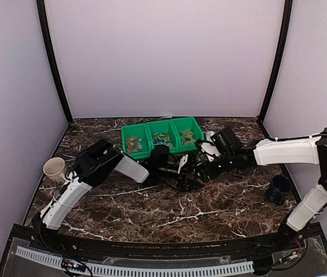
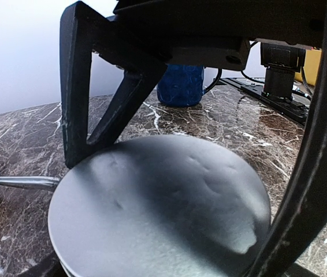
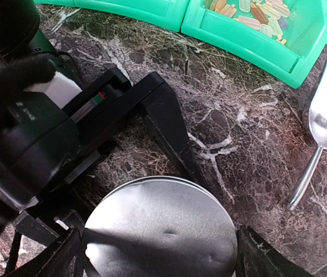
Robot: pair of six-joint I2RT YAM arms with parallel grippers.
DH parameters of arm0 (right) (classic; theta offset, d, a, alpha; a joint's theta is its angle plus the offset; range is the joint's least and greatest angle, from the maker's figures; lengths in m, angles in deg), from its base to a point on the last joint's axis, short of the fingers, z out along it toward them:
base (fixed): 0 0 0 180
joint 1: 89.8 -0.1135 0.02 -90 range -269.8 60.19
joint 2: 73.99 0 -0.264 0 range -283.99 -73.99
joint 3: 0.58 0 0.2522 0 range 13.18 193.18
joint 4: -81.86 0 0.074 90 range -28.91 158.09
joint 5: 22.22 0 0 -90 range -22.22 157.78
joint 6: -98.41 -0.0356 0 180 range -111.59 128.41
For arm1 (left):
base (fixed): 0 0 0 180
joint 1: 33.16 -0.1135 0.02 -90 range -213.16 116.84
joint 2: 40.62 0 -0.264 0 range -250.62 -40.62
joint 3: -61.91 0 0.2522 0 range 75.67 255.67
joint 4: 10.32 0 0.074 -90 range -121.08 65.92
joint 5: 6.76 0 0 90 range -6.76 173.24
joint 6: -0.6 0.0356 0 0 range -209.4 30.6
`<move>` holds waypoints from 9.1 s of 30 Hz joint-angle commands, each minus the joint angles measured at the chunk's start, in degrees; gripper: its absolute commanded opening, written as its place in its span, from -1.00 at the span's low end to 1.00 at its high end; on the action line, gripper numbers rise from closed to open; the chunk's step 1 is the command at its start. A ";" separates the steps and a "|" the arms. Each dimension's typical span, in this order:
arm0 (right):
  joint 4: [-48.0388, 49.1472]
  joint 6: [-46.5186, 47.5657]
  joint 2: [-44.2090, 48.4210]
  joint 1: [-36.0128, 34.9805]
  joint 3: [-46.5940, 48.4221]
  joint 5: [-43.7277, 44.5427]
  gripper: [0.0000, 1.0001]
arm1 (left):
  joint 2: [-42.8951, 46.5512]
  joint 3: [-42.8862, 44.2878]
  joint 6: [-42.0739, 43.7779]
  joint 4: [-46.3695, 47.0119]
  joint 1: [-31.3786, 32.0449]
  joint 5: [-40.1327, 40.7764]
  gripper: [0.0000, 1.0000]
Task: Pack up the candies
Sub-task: Place the box lid on the packing bottle, then screw the box lid onto the packing bottle.
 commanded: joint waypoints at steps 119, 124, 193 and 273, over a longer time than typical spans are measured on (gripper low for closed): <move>-0.13 -18.55 16.75 -15.08 -11.70 7.16 0.95 | -4.64 -9.60 7.74 -13.05 2.48 23.22 0.74; -3.29 -18.24 23.69 -13.33 -11.72 13.04 0.93 | -4.78 -9.57 7.91 -13.07 2.43 22.77 0.75; -7.76 16.70 -3.90 6.09 9.13 -9.05 0.94 | -5.75 -8.49 10.16 -15.59 1.32 14.66 0.73; -14.26 17.44 -5.93 5.80 11.02 -8.15 0.64 | -6.89 -6.43 10.14 -17.88 1.25 12.96 0.73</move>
